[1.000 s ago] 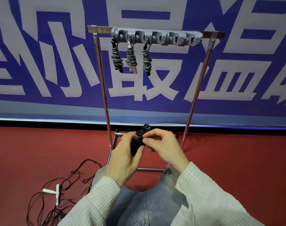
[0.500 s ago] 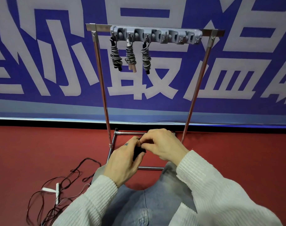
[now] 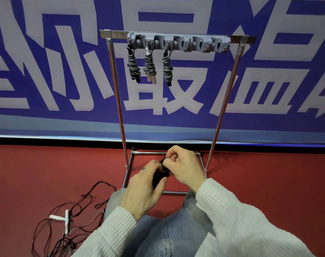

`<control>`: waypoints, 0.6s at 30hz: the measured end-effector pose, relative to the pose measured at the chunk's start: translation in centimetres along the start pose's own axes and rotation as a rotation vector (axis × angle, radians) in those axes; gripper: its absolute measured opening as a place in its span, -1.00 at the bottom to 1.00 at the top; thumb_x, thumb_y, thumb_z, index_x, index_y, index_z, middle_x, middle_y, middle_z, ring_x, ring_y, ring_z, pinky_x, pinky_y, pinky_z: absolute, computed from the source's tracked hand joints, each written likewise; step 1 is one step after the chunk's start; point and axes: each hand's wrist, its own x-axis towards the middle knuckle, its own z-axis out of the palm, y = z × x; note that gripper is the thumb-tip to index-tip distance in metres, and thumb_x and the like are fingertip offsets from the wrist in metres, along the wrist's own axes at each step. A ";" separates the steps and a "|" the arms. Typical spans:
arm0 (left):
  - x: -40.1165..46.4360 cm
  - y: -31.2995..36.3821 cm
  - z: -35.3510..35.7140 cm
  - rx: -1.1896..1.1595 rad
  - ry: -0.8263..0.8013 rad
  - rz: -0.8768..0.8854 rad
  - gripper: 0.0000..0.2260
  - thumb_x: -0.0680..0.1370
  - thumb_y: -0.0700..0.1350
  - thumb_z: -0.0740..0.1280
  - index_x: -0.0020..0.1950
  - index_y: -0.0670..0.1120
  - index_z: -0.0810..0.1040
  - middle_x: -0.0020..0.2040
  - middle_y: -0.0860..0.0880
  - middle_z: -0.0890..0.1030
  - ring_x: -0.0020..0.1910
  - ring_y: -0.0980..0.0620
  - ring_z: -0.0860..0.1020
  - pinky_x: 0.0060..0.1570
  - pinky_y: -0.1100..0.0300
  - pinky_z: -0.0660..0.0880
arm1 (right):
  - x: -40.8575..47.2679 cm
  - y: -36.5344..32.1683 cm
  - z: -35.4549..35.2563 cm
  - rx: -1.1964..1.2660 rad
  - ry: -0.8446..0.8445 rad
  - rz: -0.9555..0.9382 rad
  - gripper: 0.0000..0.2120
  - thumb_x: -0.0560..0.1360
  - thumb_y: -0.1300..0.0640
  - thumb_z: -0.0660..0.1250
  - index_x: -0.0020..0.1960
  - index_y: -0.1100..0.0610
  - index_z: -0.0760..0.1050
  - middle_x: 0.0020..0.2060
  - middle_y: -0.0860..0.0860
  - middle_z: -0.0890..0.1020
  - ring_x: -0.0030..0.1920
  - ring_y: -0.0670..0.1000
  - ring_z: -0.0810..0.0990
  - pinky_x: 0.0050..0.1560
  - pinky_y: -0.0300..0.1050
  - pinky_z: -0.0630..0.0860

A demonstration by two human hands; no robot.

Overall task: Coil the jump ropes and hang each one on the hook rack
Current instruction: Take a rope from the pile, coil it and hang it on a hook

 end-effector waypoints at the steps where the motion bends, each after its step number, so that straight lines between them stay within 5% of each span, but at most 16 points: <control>1: -0.2 -0.1 0.3 -0.019 0.014 -0.040 -0.85 0.57 0.02 0.36 0.08 0.09 0.44 -0.05 0.16 0.63 -0.17 0.13 0.59 -0.14 0.04 0.56 | 0.1 0.1 0.3 0.027 -0.007 0.023 -0.96 0.40 0.11 0.39 -0.22 0.01 0.54 -0.47 -0.10 0.53 -0.41 -0.04 0.53 -0.23 0.00 0.56; 4: 0.0 -0.2 0.9 -0.262 0.087 -0.254 -0.77 0.52 0.07 0.40 0.12 0.18 0.42 -0.01 0.17 0.65 -0.16 0.12 0.64 -0.11 -0.06 0.61 | 0.2 -0.1 0.5 0.098 -0.053 0.001 -0.96 0.48 0.08 0.42 -0.15 -0.02 0.63 -0.41 -0.01 0.59 -0.37 0.05 0.60 -0.21 0.00 0.60; 7: 0.4 -0.1 1.2 -0.468 0.109 -0.346 -0.63 0.55 0.02 0.41 0.31 0.17 0.40 0.20 0.14 0.60 0.11 0.08 0.64 0.04 -0.05 0.64 | -0.1 -0.8 0.1 0.168 -0.011 -0.060 -0.93 0.51 0.09 0.43 -0.05 -0.06 0.65 -0.35 -0.01 0.60 -0.36 0.03 0.58 -0.22 -0.10 0.56; 10: 1.0 0.5 1.4 -0.634 0.142 -0.403 -0.69 0.60 -0.18 0.41 0.31 0.02 0.49 0.20 0.00 0.64 0.00 0.00 0.68 -0.05 0.09 0.65 | -0.3 -1.0 -0.7 0.292 0.100 -0.054 -0.87 0.55 0.18 0.39 -0.02 -0.04 0.64 -0.33 0.06 0.59 -0.36 0.12 0.58 -0.26 -0.10 0.52; 15: 1.8 1.4 1.0 -0.912 0.200 -0.461 -0.77 0.61 -0.26 0.37 0.24 -0.06 0.53 0.09 -0.08 0.70 0.00 -0.12 0.70 -0.02 0.11 0.65 | 0.1 0.0 -1.2 0.324 0.330 0.032 -0.80 0.54 0.23 0.36 0.05 -0.04 0.59 -0.10 -0.07 0.61 -0.23 -0.11 0.58 -0.16 -0.34 0.46; 18: 2.3 1.5 1.0 -1.014 0.196 -0.491 -0.70 0.61 -0.23 0.36 0.33 -0.04 0.50 0.16 -0.11 0.68 0.06 -0.10 0.70 -0.02 0.12 0.62 | 0.3 0.4 -1.2 0.431 0.218 0.077 -0.78 0.58 0.16 0.38 0.18 -0.08 0.56 0.05 -0.09 0.64 -0.05 -0.14 0.66 -0.01 -0.28 0.56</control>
